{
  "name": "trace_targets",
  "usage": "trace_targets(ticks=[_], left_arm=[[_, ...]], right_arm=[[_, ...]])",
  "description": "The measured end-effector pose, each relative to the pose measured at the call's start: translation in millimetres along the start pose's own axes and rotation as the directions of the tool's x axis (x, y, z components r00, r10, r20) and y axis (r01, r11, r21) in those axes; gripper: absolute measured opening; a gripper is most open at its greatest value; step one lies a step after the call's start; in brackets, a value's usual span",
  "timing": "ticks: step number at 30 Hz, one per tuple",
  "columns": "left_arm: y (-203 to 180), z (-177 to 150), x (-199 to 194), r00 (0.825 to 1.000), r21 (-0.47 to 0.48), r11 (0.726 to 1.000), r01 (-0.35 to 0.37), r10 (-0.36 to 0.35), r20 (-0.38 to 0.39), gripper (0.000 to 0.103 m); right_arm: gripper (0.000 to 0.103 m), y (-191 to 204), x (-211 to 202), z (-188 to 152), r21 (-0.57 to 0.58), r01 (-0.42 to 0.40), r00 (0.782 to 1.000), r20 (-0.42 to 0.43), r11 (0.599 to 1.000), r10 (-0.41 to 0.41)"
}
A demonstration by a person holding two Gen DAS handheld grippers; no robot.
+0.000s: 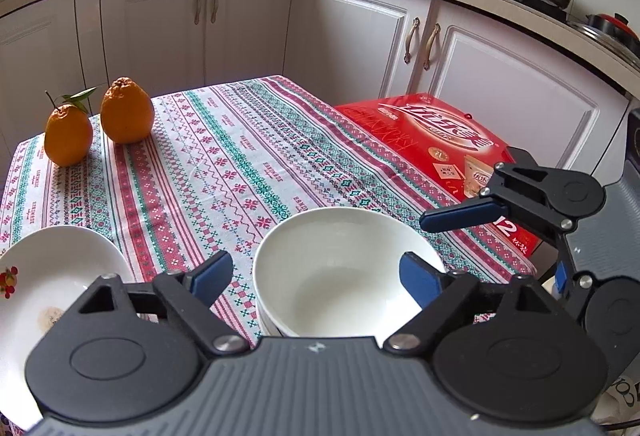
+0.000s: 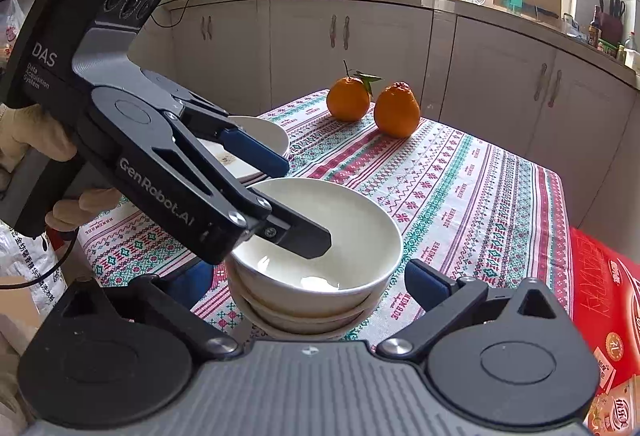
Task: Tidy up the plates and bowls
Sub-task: 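Open the left gripper to release the bowl onto the stack, then grasp the bowl stack from opposite sides with both grippers and lift it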
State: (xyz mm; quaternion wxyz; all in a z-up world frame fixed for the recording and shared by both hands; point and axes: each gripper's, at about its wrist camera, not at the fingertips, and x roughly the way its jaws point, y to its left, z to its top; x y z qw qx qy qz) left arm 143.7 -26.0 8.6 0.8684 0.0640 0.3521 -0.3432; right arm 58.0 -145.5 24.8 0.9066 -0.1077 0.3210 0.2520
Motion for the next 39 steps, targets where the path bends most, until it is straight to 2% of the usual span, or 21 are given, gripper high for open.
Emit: trace_targets(ticks=[4, 9, 14, 20, 29, 34, 39], left_arm=[[-1.1, -0.9, -15.0, 0.999, 0.022, 1.000, -0.008, 0.007, 0.031, 0.092], [-5.4, -10.4, -39.6, 0.998, 0.099, 0.995, -0.030, 0.024, 0.061, 0.095], [-9.2, -33.9, -49.8, 0.999, 0.189, 0.981, -0.034, 0.032, 0.014, 0.095], [-6.6, -56.2, -21.0, 0.994, 0.226, 0.974, 0.010, 0.014, -0.105, 0.095], [-1.4, -55.4, 23.3, 0.983, 0.305, 0.947, 0.101, -0.047, -0.179, 0.095], [0.3, -49.1, 31.6, 0.975, 0.390, 0.908, 0.154, -0.076, -0.208, 0.093], [4.6, -41.9, 36.1, 0.962, 0.427, 0.876, 0.224, -0.130, -0.238, 0.091]], right_arm=[[0.103, 2.4, -2.6, -3.1, -0.024, -0.002, 1.000, -0.003, 1.000, 0.002], [0.103, 0.9, -9.1, -8.3, -0.069, 0.005, 1.000, -0.019, 0.998, -0.006], [0.103, -5.7, -5.4, -18.4, -0.101, 0.016, 0.997, -0.070, 0.995, -0.024], [0.103, -11.6, 11.6, -27.2, -0.124, -0.012, 0.991, -0.131, 0.992, -0.004], [0.103, -15.4, 40.3, -22.4, -0.215, -0.094, 0.980, -0.191, 0.972, 0.053], [0.102, -20.5, 52.5, -13.5, -0.272, -0.165, 0.971, -0.216, 0.948, 0.107], [0.100, -24.3, 58.5, -6.9, -0.316, -0.244, 0.954, -0.250, 0.917, 0.168]])
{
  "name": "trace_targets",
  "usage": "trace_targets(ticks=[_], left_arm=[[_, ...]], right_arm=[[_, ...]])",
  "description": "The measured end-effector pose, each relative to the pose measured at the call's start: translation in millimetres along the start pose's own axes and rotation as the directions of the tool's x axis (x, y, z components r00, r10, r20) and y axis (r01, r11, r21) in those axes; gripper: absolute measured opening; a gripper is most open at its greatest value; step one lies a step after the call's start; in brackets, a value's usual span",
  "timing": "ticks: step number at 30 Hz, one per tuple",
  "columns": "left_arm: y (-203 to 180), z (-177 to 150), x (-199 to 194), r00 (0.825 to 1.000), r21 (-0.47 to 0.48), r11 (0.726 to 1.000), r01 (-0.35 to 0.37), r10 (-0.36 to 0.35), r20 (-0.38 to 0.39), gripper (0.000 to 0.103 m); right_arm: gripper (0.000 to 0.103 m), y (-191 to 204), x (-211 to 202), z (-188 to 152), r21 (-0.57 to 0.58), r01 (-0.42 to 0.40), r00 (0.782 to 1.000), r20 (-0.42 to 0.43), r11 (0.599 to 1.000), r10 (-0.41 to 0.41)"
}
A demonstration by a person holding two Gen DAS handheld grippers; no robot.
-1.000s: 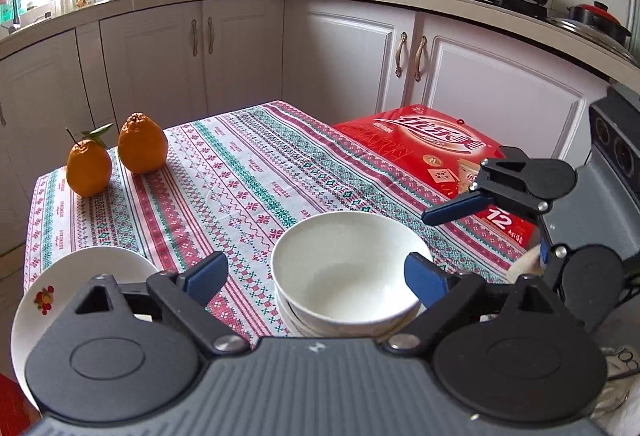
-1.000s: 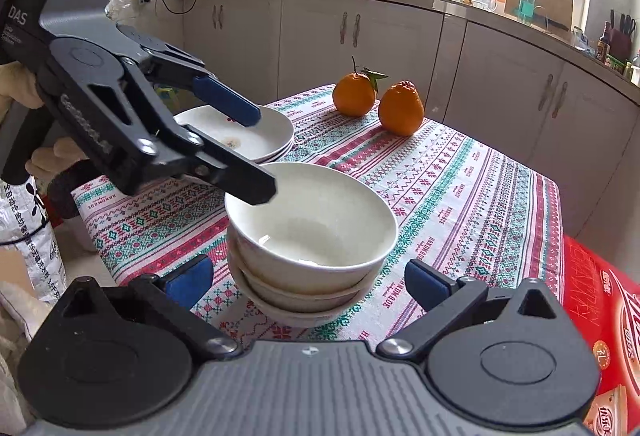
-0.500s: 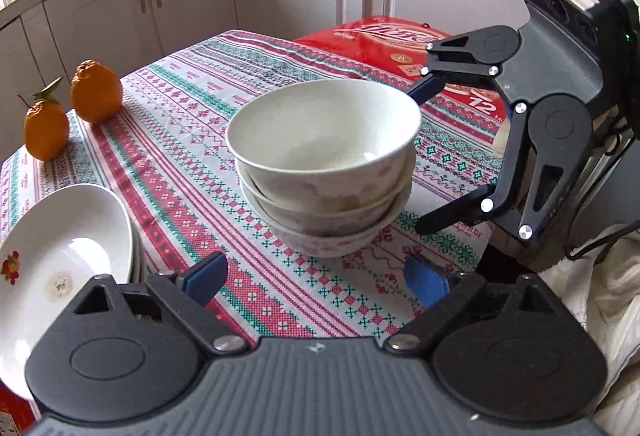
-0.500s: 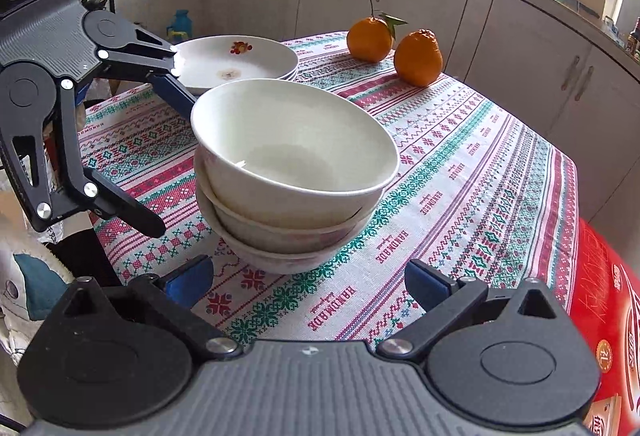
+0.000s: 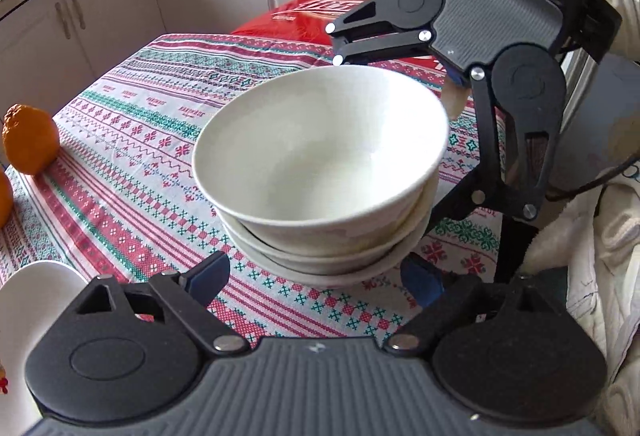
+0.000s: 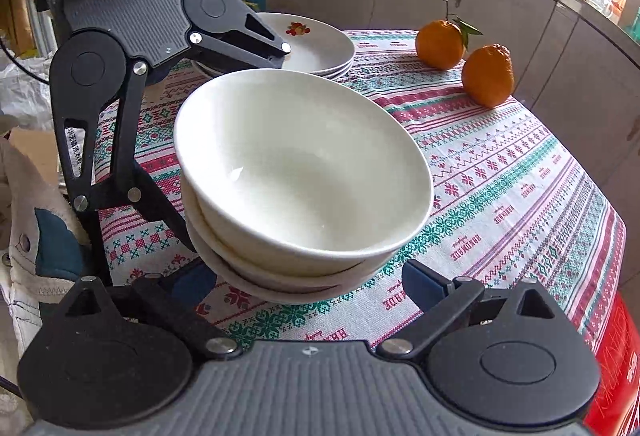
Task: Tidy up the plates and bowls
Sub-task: 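Grasp the bowl stack from opposite sides with both grippers and lift it, then carry the bowl stack with both grippers and lower it onto the flowered plate stack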
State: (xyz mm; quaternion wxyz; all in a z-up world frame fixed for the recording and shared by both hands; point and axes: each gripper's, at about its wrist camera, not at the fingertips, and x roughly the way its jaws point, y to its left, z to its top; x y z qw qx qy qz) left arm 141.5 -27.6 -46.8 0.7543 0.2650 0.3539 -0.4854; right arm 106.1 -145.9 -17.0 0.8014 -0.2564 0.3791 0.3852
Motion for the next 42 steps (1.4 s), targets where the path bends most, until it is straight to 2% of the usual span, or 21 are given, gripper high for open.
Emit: trace_targets(ticks=[11, 26, 33, 42], left_arm=[[10.3, 5.3, 6.0, 0.996, 0.060, 0.994, 0.090, -0.090, -0.014, 0.085], [14.5, 4.4, 6.2, 0.991, 0.068, 0.989, 0.133, -0.133, -0.006, 0.083], [15.8, 0.2, -12.2, 0.992, 0.062, 0.991, 0.115, -0.117, 0.035, 0.083], [34.0, -22.1, -58.5, 0.996, 0.018, 1.000, 0.005, -0.007, 0.091, 0.083]], right_arm=[[0.092, -1.3, 3.3, 4.4, -0.035, -0.071, 0.997, -0.032, 0.997, 0.070], [0.089, -2.8, 2.4, 7.4, 0.001, -0.093, 0.994, -0.054, 0.996, 0.093], [0.089, 3.2, -2.3, 24.1, -0.028, -0.073, 0.995, -0.065, 0.997, 0.071], [0.089, 17.1, 2.3, 75.4, -0.153, -0.056, 0.998, -0.032, 0.987, 0.052]])
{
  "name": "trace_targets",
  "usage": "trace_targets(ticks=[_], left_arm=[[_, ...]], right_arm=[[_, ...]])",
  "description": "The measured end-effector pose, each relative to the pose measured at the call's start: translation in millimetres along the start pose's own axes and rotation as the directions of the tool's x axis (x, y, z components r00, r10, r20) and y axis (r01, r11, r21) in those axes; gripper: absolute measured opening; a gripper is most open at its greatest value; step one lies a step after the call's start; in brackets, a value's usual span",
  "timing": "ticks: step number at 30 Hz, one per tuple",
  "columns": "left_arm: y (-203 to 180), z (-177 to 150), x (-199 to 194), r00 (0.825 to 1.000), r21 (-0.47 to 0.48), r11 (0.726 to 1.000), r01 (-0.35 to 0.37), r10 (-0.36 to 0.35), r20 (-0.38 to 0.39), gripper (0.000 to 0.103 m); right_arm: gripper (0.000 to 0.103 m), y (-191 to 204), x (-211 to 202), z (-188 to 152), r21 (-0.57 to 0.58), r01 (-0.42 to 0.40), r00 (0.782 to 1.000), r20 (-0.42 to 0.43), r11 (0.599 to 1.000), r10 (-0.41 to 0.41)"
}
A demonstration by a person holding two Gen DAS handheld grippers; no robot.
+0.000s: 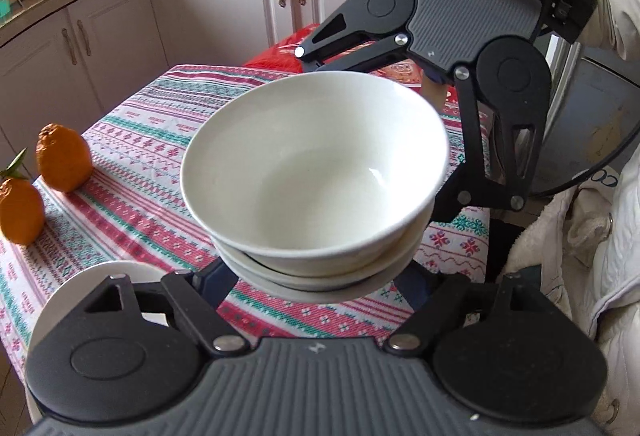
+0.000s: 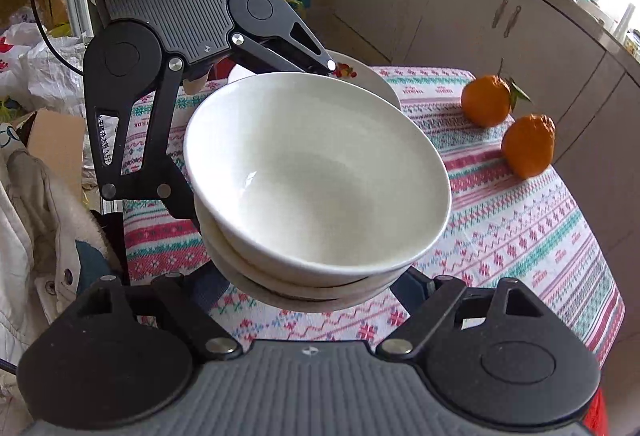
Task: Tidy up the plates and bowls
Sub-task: 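Carry the bowl stack with both grippers and lower it onto the flowered plate stack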
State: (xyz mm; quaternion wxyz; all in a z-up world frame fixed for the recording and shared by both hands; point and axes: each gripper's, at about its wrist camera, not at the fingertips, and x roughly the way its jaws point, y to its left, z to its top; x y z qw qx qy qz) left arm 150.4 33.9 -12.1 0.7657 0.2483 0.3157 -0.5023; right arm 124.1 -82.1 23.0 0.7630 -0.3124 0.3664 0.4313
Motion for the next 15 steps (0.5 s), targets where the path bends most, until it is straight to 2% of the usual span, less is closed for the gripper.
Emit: trace_targets(ticks=[8, 15], left_arm=[[26.9, -28.1, -40.2, 0.990, -0.068, 0.988, -0.140, 0.140, 0.000, 0.083], [56.5, -48.7, -59.6, 0.977, -0.110, 0.970, -0.215, 0.214, -0.018, 0.083]], right_arm=[[0.089, -2.6, 33.5, 62.0, -0.125, -0.037, 0.999, 0.031, 0.991, 0.041], [0.089, -10.1, 66.5, 104.2, -0.191, -0.056, 0.997, 0.049, 0.980, 0.067]])
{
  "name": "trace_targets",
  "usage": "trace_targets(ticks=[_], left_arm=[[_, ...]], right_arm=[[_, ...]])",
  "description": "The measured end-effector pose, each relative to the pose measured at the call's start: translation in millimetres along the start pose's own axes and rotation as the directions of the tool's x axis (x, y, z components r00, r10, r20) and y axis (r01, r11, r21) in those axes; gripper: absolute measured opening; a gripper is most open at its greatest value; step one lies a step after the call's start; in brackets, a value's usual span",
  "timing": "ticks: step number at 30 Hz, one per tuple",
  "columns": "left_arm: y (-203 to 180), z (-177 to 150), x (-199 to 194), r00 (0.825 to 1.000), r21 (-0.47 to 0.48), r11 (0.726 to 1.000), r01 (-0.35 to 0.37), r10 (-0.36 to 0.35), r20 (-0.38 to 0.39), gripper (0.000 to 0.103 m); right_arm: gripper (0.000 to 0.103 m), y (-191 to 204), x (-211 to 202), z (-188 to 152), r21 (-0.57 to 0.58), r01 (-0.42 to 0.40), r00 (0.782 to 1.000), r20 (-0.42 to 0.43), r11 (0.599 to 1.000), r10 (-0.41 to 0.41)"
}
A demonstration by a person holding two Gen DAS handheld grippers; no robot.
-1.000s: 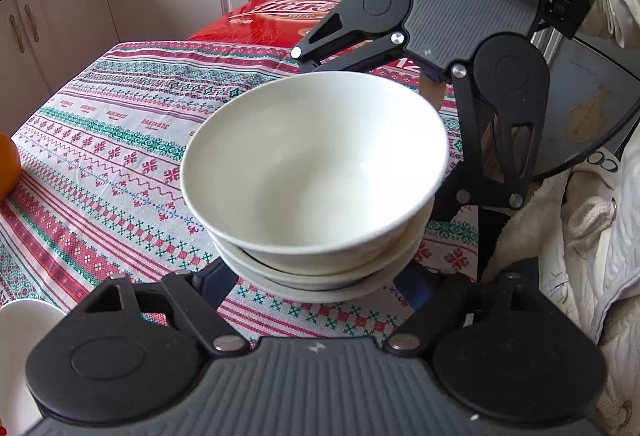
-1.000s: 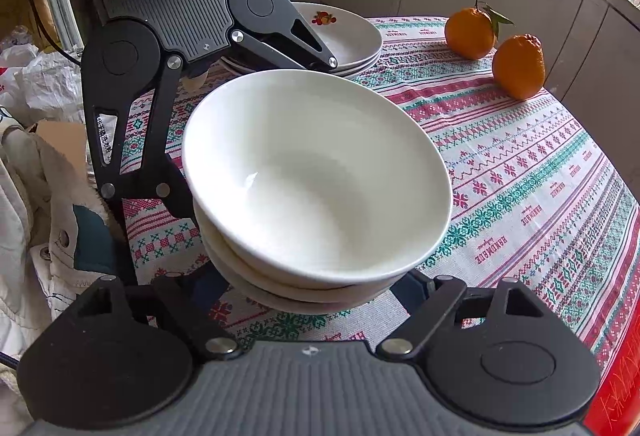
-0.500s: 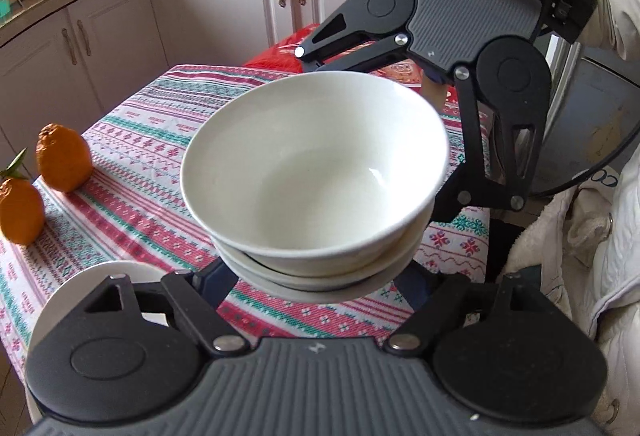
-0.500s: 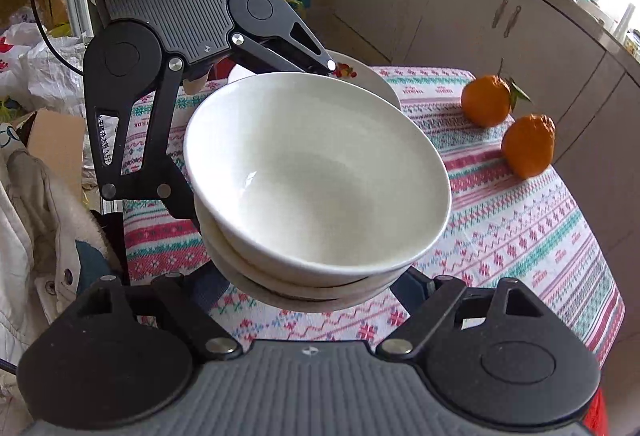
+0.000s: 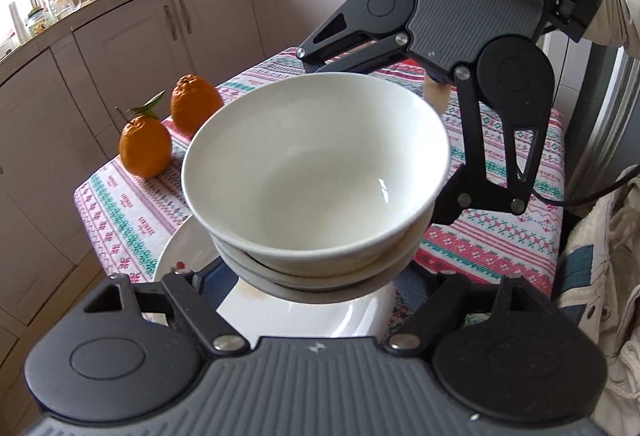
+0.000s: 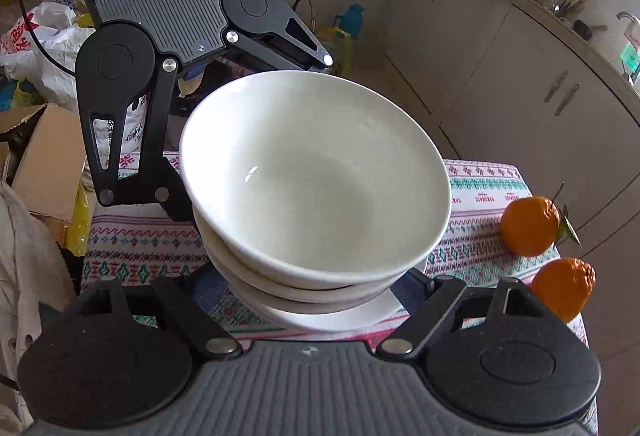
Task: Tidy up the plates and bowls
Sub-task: 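Carry the bowl stack with both grippers and lower it onto the flowered plate stack, then open both grippers and withdraw them from the bowl stack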
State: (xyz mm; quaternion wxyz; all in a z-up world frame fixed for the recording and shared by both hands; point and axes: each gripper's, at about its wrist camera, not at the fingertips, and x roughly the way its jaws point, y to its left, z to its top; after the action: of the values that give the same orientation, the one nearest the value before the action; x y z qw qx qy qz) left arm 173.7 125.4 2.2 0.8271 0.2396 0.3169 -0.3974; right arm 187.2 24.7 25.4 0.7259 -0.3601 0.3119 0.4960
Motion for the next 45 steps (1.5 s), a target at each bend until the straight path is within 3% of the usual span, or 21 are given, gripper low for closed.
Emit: trace_targets(ticks=[15, 37, 45], left_arm=[[33.5, -13.2, 20.3, 0.999, -0.054, 0.999, -0.008, 0.006, -0.037, 0.083], [35.7, -17.4, 20.3, 1.000, -0.072, 0.997, -0.004, 0.002, -0.031, 0.083], [33.1, -18.5, 18.6, 0.999, -0.073, 0.997, -0.015, 0.013, -0.029, 0.083]], right_arm=[[0.089, -27.0, 48.1, 8.5, 0.016, -0.050, 0.999, -0.019, 0.999, 0.050], [0.089, -49.7, 61.5, -1.4, 0.123, -0.126, 0.992, -0.010, 0.984, 0.128], [0.089, -49.1, 62.1, -2.6, 0.122, -0.120, 0.992, -0.006, 0.985, 0.122]])
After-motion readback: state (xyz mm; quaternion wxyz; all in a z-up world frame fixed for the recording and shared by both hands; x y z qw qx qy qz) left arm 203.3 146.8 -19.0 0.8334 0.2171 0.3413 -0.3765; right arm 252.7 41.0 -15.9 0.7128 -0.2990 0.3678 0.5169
